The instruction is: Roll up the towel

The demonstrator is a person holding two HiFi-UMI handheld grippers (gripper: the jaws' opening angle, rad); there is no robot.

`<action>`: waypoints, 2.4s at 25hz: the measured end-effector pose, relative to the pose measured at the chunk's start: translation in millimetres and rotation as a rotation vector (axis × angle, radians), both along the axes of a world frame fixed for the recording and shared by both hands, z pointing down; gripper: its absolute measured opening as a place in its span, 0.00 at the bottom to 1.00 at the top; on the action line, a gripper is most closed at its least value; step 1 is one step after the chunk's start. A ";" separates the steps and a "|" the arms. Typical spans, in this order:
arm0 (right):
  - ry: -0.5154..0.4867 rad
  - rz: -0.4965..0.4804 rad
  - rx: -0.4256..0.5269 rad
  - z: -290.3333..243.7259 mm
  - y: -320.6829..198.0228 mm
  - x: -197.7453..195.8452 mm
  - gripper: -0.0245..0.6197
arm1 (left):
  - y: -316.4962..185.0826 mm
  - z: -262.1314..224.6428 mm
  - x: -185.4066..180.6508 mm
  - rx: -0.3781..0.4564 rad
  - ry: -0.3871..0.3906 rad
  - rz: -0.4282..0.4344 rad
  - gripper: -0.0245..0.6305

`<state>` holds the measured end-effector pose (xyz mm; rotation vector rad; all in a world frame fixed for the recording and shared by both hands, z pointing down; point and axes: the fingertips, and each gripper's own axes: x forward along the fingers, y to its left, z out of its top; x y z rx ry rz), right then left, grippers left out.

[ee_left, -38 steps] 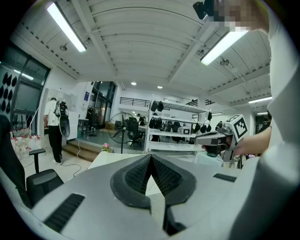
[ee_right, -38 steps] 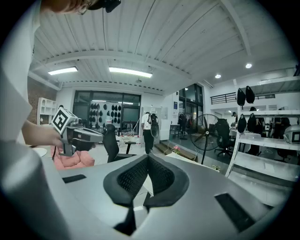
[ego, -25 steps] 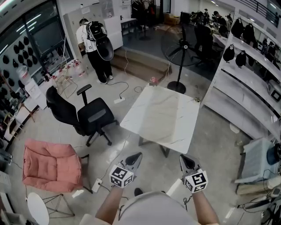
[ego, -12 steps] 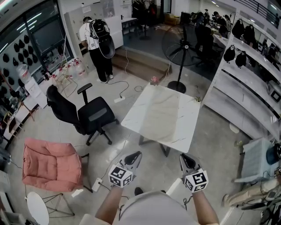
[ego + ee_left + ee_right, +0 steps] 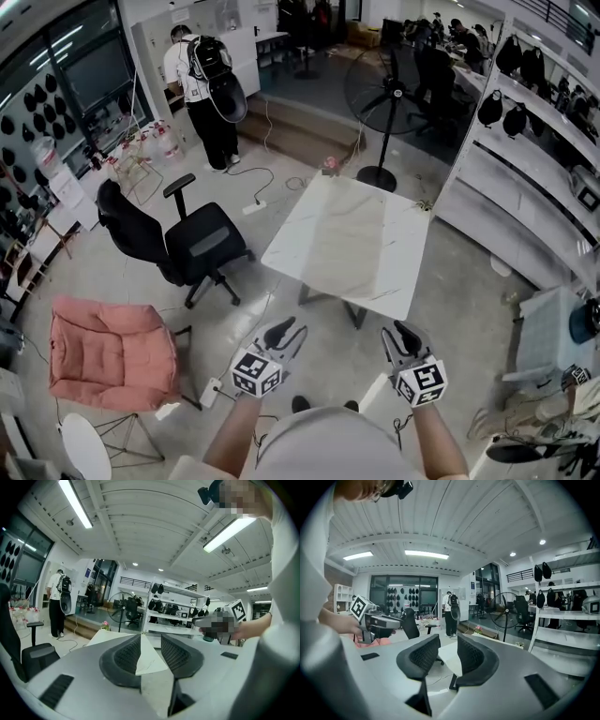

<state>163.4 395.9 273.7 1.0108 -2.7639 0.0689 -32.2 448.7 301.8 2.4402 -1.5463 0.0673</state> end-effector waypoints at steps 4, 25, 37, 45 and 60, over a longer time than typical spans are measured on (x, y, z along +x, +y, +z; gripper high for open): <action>0.001 0.014 -0.004 2.6 0.9 -7.6 0.28 | -1.1 3.3 -7.6 -0.006 0.005 0.024 0.32; 0.053 0.067 0.002 15.1 20.6 -39.7 0.28 | 7.8 18.8 -45.2 -0.019 0.007 0.101 0.34; 0.064 0.042 -0.033 32.9 -39.4 -41.6 0.26 | -40.7 35.7 -42.3 -0.072 -0.005 0.091 0.33; 0.055 0.007 -0.079 50.2 -124.7 -38.2 0.26 | -113.7 48.0 -32.7 -0.107 -0.009 0.063 0.33; 0.043 -0.096 -0.127 75.0 -253.0 -32.3 0.24 | -227.2 60.4 -19.9 -0.167 -0.060 -0.005 0.33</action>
